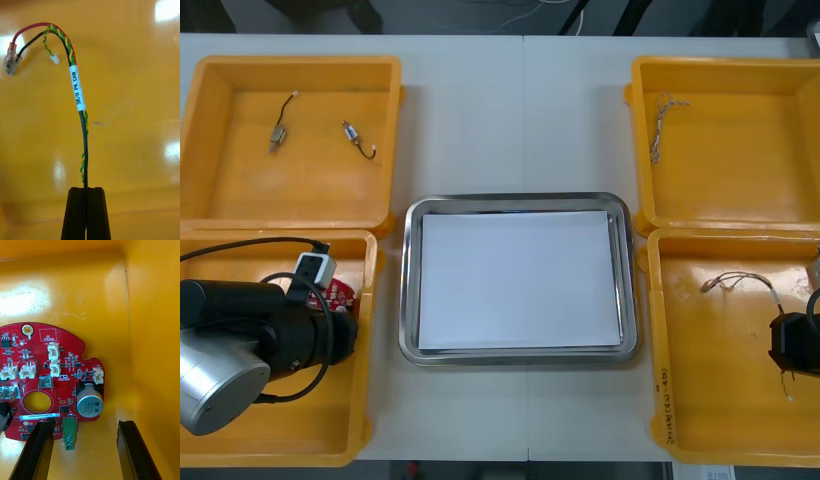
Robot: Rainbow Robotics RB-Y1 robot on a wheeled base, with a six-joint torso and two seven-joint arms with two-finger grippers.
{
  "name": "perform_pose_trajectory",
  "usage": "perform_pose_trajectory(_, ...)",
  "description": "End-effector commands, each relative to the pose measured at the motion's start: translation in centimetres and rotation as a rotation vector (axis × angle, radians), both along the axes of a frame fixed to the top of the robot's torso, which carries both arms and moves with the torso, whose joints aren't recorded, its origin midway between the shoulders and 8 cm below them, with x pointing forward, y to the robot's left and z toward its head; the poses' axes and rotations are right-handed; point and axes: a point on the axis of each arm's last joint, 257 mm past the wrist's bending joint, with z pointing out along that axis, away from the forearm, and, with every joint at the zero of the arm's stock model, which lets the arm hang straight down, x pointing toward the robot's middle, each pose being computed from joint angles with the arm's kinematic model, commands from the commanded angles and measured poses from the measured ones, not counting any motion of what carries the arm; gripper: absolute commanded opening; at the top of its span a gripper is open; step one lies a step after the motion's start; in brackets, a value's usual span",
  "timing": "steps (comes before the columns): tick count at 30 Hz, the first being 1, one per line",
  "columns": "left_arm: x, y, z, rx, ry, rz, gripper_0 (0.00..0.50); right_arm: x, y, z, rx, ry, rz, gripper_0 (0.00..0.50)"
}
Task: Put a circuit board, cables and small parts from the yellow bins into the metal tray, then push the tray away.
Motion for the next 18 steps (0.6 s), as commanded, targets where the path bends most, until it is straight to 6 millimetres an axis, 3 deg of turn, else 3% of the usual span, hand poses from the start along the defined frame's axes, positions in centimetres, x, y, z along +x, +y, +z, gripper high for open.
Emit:
perform_pose_trajectory(1,-1.2,0.6,-1.2,-0.012,0.029,0.040,0.500,-1.2,-1.6,0.3,-0.022,-0.015,-0.034,0.000)
perform_pose_trajectory(7,-1.1,0.7,-1.4,-0.015,0.025,0.038,0.500,-2.3,-1.5,-0.4,-0.027,-0.009,-0.042,0.000)
perform_pose_trajectory(16,-1.1,0.5,-1.6,-0.006,0.015,0.027,0.500,-2.3,-1.0,-0.7,-0.011,-0.015,-0.053,0.000)
perform_pose_trajectory(18,-1.1,0.5,-1.6,-0.006,0.015,0.027,0.373,-2.3,-1.0,-0.7,-0.012,-0.016,-0.052,0.000)
